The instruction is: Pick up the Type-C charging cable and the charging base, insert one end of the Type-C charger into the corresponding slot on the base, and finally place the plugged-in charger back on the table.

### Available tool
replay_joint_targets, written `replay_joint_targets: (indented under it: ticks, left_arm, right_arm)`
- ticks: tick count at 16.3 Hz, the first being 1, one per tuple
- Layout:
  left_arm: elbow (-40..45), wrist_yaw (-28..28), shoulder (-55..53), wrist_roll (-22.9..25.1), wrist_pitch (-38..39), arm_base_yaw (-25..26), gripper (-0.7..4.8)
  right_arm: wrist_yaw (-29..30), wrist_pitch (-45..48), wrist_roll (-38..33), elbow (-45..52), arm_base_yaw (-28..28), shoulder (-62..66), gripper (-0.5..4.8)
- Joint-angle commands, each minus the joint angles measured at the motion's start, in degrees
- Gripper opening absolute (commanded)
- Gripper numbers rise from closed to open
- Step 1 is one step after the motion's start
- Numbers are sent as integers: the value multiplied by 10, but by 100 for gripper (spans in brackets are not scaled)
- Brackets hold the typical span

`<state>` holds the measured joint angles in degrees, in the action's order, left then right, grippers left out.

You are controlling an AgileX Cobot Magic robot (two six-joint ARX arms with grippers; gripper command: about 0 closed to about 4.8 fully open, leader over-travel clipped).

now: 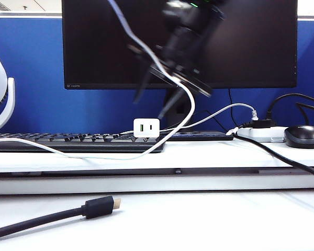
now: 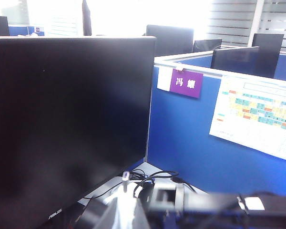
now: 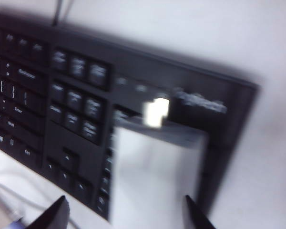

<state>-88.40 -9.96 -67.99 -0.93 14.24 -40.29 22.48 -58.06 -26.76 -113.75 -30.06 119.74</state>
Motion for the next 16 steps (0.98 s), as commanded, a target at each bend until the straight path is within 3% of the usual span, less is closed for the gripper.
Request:
replay_joint_targets:
  ticks: [1,2,4,9,12,16]
  left_arm:
    - [-2,-2,2,3,-5,0,-5]
    - [-2,-2,2,2,-5,0,-5]
    - [-2,-2,2,2,-5,0,-5]
    - [-2,-2,2,2,-5,0,-5]
    - [-2,-2,2,0,-5,0,-5]
    - [-2,-2,4,0,0,0,-5]
  right_arm:
    - [-82,11,1,-12,-31,-5,314]
    - [-128,4,1,-12,-42,-5,331]
    - [-156,-9,0,-12,-44,-5,334]
    - [-169,-9,0,-12,-51,-2,339]
    - [-170,-2,0,-12,-59,3,415]
    - [-170,-1,0,-12,-62,11,419]
